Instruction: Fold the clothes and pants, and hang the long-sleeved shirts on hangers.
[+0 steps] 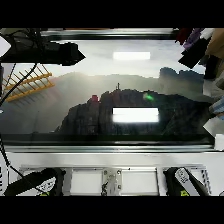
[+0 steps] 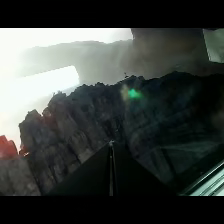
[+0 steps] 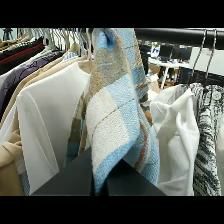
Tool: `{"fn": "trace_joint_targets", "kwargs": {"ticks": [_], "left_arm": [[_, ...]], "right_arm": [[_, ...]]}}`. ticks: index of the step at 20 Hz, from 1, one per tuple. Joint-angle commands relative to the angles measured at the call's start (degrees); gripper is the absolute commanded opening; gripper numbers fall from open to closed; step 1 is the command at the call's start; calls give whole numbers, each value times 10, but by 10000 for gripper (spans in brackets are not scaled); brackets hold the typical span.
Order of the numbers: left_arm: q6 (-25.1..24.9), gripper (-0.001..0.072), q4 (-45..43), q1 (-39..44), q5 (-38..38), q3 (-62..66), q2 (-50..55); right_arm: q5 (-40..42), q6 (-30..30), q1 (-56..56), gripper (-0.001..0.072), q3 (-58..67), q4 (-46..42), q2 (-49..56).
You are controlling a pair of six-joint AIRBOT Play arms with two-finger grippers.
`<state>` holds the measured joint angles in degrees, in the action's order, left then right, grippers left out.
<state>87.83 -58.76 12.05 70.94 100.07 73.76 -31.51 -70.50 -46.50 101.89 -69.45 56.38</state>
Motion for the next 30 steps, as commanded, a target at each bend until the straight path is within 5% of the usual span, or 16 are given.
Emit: {"fn": "trace_joint_targets", "kwargs": {"ticks": [1, 3, 18, 30], "left_arm": [[0, 12, 0, 1, -3, -2, 0], [0, 12, 0, 1, -5, -2, 0], [0, 12, 0, 1, -4, -2, 0], [0, 12, 0, 1, 8, -2, 0]], "right_arm": [[6, 25, 7, 14, 2, 0, 2], [7, 63, 12, 14, 2, 0, -1], [10, 30, 31, 14, 2, 0, 48], [204, 10, 29, 14, 2, -11, 146]]}}
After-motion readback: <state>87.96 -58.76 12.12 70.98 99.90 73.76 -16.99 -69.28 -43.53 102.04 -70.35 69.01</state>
